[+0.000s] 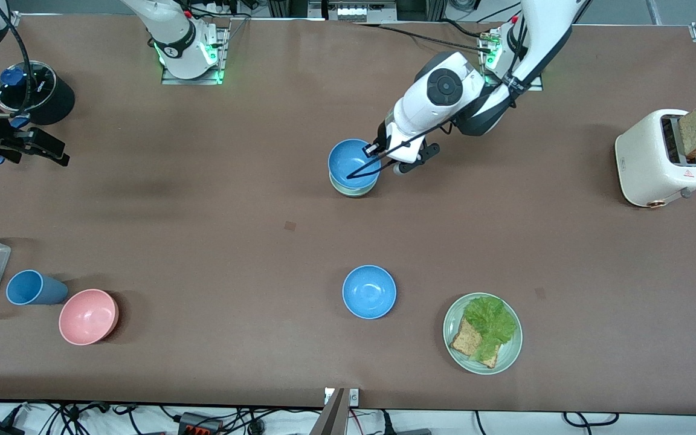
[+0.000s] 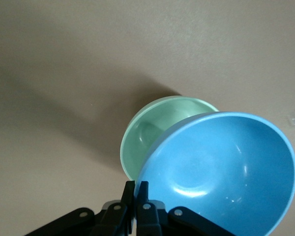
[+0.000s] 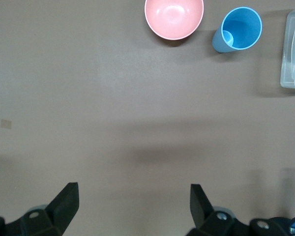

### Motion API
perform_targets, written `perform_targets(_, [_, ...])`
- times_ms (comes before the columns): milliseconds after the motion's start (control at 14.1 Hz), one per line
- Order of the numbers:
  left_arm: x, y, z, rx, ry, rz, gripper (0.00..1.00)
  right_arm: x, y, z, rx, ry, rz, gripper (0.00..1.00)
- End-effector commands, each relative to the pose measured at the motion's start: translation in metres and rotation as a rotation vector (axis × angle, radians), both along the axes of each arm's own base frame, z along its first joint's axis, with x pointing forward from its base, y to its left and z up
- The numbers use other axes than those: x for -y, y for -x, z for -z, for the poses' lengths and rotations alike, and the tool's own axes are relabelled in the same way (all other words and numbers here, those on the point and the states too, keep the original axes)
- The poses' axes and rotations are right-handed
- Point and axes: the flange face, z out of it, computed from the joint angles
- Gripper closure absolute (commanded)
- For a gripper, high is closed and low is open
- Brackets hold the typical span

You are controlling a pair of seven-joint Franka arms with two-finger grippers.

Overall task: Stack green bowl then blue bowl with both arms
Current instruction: 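Lower the blue bowl into the green bowl and open the left gripper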

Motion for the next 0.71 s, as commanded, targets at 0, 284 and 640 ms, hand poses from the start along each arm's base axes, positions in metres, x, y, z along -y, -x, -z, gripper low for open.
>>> perform_targets(0, [0.005, 0.006, 0.013, 0.042, -0.043, 0.034, 0.97, 0.0, 0.005, -0.001, -0.004, 0.006, -0.005, 0.0])
perform_targets(284, [0.006, 0.005, 0.018, 0.059, -0.059, 0.065, 0.98, 0.001, 0.007, -0.001, -0.01, 0.005, -0.017, 0.0])
perform_targets(640, [-0.02, -0.026, 0.01, 0.055, -0.081, 0.015, 0.38, 0.004, 0.008, -0.003, -0.009, 0.01, -0.012, 0.0])
